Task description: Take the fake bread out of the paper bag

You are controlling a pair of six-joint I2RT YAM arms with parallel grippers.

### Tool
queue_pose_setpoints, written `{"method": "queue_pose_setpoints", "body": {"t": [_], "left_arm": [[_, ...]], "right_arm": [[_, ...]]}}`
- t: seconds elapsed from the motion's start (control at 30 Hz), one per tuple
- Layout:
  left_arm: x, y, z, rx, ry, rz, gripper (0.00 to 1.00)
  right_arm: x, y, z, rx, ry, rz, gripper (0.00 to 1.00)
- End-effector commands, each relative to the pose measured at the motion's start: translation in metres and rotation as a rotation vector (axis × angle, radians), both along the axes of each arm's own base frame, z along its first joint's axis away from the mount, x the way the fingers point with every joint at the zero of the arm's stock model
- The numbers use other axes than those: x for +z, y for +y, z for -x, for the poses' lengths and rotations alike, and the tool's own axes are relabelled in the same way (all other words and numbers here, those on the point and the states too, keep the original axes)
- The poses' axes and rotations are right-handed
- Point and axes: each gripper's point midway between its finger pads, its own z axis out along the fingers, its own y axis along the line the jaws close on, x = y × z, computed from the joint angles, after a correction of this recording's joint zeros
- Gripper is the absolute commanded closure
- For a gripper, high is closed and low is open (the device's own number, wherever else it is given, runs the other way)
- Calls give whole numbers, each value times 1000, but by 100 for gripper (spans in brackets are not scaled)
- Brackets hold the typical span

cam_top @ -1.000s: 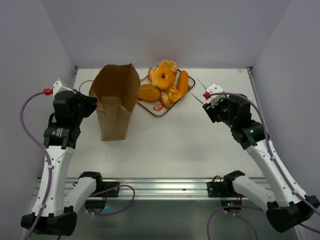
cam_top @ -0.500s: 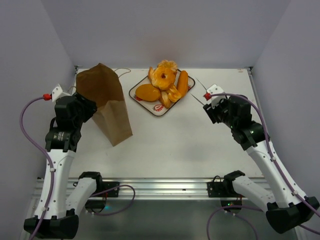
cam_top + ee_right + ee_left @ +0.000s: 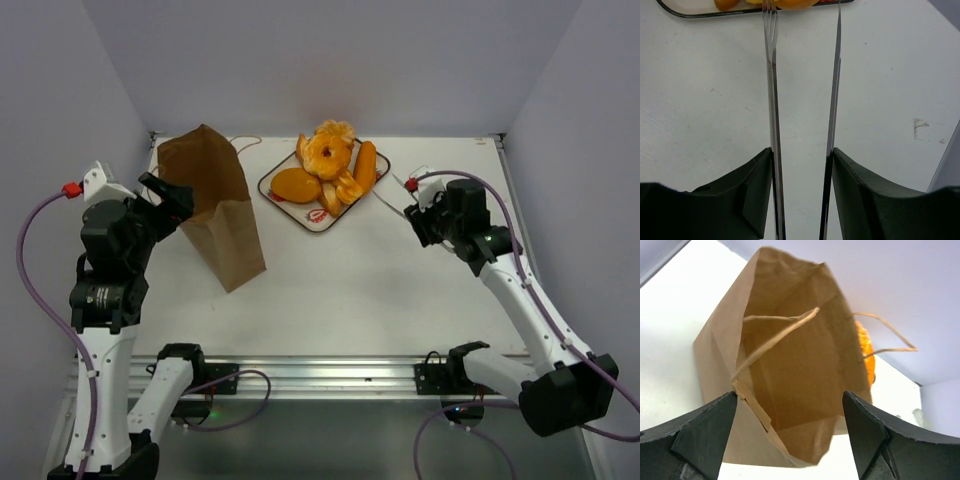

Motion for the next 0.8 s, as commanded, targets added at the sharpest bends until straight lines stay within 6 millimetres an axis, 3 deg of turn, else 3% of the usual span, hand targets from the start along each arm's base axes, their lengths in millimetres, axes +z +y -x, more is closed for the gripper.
{"method": "queue_pose_setpoints", "body": {"t": [0.0,0.2,0.3,0.4,0.63,0.77], "left_arm": [[40,-25,9,-184,-125,-56,10],[59,-66,24,-435,-240,-85,5],[58,-77,31,-503,-269,-98,4],[58,-81,41,-530,-292,-123,4],[37,-88,55,-571,-289,-113,3],[25,-95,60,-605,-277,-76,3]], "right_arm": [[-9,-5,-11,-39,69,-55,48],[-67,-14,-23,-89,275,-118,49],[-99,-12,-21,-86,380,-136,49],[-117,-12,-21,-98,414,-135,48],[-147,-18,-8,-67,500,-70,37],[-144,-22,-3,-59,497,-51,35]]}}
